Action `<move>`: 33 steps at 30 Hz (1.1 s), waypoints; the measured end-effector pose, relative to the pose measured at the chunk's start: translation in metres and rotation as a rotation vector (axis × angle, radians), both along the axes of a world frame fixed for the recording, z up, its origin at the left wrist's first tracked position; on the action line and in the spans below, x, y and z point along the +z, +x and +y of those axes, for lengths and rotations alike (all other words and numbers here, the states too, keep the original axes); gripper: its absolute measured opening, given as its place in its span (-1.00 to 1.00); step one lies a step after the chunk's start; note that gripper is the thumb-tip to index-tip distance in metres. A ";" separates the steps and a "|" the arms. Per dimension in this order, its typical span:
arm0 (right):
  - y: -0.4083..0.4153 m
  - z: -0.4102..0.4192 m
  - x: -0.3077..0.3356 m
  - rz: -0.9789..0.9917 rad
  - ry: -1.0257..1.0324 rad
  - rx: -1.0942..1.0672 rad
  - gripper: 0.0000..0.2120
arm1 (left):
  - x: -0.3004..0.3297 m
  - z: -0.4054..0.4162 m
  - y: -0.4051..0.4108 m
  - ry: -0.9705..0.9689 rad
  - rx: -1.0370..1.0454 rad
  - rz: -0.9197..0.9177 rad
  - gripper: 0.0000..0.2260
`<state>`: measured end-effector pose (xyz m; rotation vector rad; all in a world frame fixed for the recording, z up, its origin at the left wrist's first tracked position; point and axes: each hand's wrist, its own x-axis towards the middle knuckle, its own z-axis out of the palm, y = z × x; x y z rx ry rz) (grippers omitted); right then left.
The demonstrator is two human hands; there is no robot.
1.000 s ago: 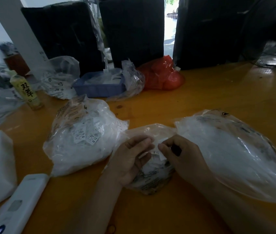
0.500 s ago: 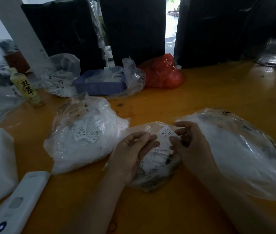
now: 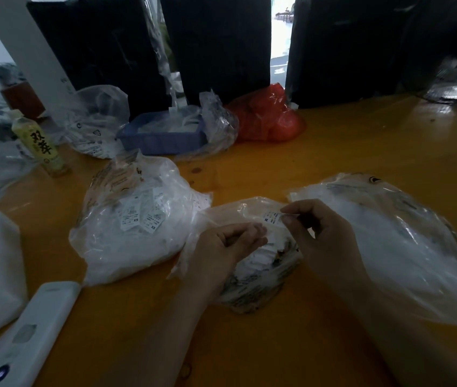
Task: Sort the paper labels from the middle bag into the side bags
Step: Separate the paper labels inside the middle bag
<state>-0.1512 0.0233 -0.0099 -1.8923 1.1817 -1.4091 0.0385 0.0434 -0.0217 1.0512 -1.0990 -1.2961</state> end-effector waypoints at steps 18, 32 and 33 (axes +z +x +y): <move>-0.002 -0.007 -0.007 0.371 -0.174 -0.002 -0.87 | -0.007 -0.002 0.005 -0.068 0.046 -0.303 -0.74; 0.004 -0.001 -0.008 0.155 0.093 0.011 -0.91 | -0.002 0.001 0.006 -0.034 0.089 -0.441 -0.79; 0.006 0.000 -0.007 0.164 0.089 0.039 -0.91 | -0.002 0.001 0.005 -0.037 0.082 -0.453 -0.78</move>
